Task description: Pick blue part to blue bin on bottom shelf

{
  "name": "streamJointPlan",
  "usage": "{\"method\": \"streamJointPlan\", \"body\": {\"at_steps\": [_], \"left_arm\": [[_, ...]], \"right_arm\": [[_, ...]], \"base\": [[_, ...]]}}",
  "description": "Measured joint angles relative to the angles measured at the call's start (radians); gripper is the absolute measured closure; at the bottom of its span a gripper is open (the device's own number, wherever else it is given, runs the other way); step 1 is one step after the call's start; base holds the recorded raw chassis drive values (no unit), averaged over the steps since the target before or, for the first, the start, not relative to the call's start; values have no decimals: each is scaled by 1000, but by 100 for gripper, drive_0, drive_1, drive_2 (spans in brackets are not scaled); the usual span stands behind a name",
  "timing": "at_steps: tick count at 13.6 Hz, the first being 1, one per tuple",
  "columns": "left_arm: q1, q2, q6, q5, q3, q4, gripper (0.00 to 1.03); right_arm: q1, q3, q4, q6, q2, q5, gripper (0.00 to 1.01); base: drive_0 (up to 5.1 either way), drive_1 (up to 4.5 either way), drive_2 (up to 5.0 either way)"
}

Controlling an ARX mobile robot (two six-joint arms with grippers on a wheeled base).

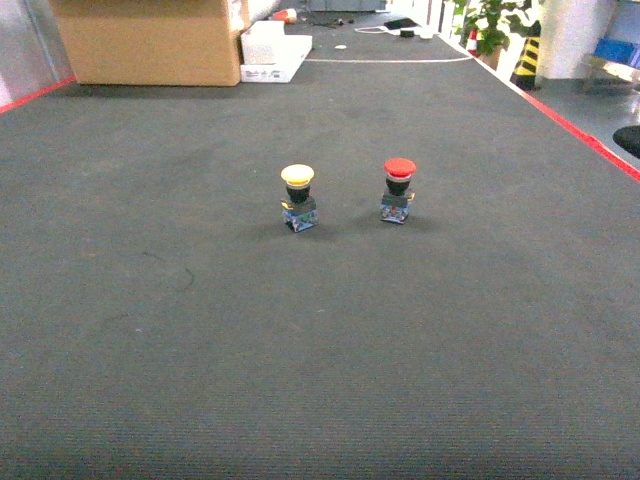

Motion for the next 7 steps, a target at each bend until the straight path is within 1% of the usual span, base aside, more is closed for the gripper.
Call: {"method": "streamJointPlan", "body": {"at_steps": [6, 7], "left_arm": [[0, 0, 0, 0, 0, 0, 60], [0, 0, 0, 0, 0, 0, 60]], "right_arm": [[0, 0, 0, 0, 0, 0, 3], [0, 0, 0, 0, 0, 0, 3]], "base": [[0, 0, 0], [-4, -360, 352]]}}
